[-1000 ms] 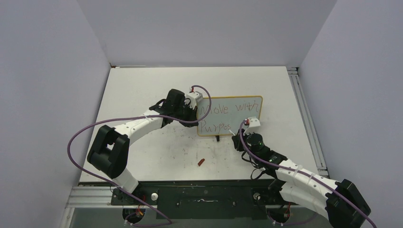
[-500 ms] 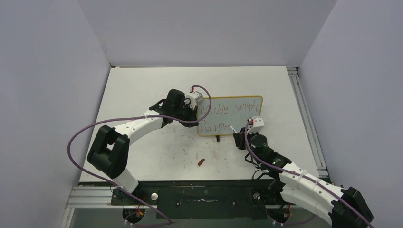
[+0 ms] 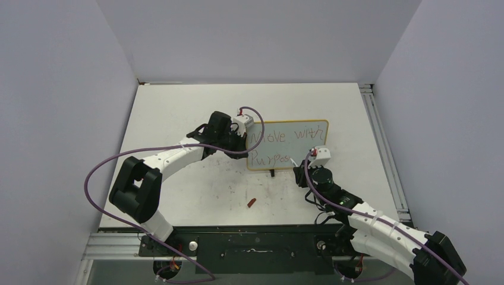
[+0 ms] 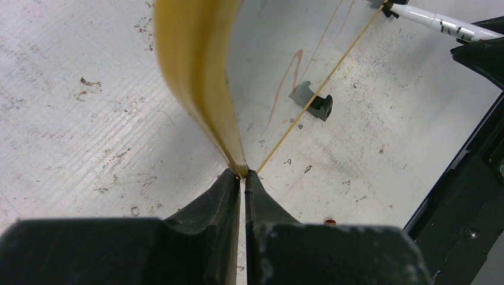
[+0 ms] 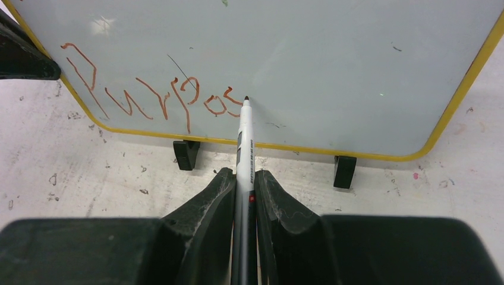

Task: Write a sentence on the whiteboard

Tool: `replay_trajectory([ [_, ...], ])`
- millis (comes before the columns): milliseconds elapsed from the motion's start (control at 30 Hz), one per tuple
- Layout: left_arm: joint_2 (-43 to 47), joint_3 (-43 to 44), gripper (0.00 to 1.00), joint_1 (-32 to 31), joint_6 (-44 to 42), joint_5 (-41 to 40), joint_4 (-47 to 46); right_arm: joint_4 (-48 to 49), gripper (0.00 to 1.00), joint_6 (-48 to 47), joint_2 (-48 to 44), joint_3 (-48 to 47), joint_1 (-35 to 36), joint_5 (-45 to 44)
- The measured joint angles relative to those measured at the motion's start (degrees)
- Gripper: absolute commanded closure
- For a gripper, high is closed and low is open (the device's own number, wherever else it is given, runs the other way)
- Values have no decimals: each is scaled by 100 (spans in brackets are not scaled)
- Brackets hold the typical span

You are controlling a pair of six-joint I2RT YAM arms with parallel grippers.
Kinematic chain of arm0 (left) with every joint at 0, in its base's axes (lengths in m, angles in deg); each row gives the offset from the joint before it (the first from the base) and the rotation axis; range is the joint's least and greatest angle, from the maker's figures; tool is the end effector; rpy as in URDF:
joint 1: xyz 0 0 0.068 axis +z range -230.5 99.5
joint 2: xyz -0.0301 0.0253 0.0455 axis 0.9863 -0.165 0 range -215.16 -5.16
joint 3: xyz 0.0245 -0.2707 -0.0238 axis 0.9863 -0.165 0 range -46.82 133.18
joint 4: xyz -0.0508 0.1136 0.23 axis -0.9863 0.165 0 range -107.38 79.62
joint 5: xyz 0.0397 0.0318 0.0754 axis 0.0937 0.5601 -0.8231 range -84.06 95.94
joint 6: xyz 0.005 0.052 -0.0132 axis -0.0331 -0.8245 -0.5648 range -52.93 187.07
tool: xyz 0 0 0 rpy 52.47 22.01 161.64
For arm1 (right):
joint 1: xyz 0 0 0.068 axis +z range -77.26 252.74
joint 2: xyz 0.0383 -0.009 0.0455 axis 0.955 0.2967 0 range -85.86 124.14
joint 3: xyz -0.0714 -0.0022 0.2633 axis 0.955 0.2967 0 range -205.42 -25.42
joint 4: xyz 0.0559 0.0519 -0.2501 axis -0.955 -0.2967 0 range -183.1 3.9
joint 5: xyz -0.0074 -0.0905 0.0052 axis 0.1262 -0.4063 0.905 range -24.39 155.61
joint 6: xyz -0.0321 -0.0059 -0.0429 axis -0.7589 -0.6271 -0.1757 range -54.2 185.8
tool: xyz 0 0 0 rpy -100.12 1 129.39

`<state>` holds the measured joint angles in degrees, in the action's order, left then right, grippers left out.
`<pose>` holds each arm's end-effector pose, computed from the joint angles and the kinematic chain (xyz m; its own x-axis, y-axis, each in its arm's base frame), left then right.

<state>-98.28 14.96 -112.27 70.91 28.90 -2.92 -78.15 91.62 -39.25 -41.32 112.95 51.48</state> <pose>0.2896 -0.1957 0.2244 -0.6561 0.3338 -0.6769 0.6736 0.6634 -0.3258 0.1431 0.1096 0.1899 -0.4637 0.1610 -0.8712 -0.2801 0.9063 0.3165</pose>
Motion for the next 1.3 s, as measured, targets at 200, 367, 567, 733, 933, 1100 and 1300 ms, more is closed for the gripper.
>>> replay_trajectory([
  [200,0,0,100,0,0,0,0,-111,95,37,190,0,0,-4],
  [367,0,0,100,0,0,0,0,-149,95,72,184,0,0,-61],
  [567,0,0,100,0,0,0,0,-227,95,149,125,0,0,-203],
  [733,0,0,100,0,0,0,-2,-249,95,190,96,0,0,-256],
  [933,0,0,100,0,0,0,0,-214,95,179,-17,9,0,-302],
  [1100,0,0,100,0,0,0,0,-107,95,122,31,31,0,-295],
  [1300,0,0,100,0,0,-2,-2,-22,95,37,197,31,0,-155],
])
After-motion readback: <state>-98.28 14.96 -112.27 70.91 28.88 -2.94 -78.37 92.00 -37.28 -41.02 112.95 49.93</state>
